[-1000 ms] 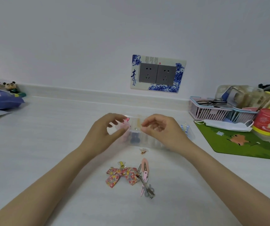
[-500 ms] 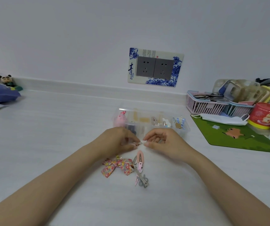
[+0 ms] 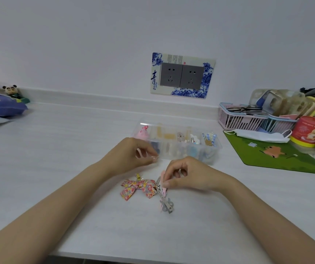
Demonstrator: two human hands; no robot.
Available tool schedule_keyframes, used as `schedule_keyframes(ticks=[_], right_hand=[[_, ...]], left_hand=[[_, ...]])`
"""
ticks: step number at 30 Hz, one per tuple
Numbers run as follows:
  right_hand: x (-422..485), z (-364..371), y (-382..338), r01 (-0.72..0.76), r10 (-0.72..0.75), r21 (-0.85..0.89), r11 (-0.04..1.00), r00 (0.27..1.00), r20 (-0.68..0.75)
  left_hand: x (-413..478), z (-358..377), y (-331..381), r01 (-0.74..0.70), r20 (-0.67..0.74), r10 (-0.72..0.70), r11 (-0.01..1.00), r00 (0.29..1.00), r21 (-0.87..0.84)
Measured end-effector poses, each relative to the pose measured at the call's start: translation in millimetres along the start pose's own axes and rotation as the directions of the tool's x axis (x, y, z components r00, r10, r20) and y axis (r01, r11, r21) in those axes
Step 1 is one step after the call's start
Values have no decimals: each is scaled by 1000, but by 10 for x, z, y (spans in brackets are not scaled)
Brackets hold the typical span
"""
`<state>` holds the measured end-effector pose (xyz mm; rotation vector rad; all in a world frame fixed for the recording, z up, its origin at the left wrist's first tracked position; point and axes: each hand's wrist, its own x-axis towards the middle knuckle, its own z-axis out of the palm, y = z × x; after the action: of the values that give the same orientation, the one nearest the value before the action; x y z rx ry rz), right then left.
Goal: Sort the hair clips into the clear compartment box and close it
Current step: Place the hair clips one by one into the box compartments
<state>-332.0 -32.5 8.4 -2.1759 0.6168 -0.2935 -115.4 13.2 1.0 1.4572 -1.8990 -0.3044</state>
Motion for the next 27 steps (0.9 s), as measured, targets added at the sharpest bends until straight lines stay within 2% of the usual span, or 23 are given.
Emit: schedule_keyframes(ticks=[4, 8, 15, 23, 27], right_hand=[[21, 1, 23, -20, 21, 36, 999, 999, -44], [4, 0, -7, -23, 23, -4, 1000, 1000, 1], [4, 35, 17, -30, 30, -7, 1000, 1000, -1], [4, 7, 16, -45, 47, 75, 996, 998, -30], [-29, 0, -18, -44, 44, 9, 999, 999, 19]], left_hand=[[101, -124, 101, -43, -225, 33, 998, 974, -41], [292, -169, 77, 13, -315, -3, 999, 949, 30], [368, -62, 35, 108, -272, -67, 984, 960, 139], [86, -56, -98, -8, -149, 51, 962, 988, 272], [13, 3, -94, -5, -120, 28, 982, 992, 191]])
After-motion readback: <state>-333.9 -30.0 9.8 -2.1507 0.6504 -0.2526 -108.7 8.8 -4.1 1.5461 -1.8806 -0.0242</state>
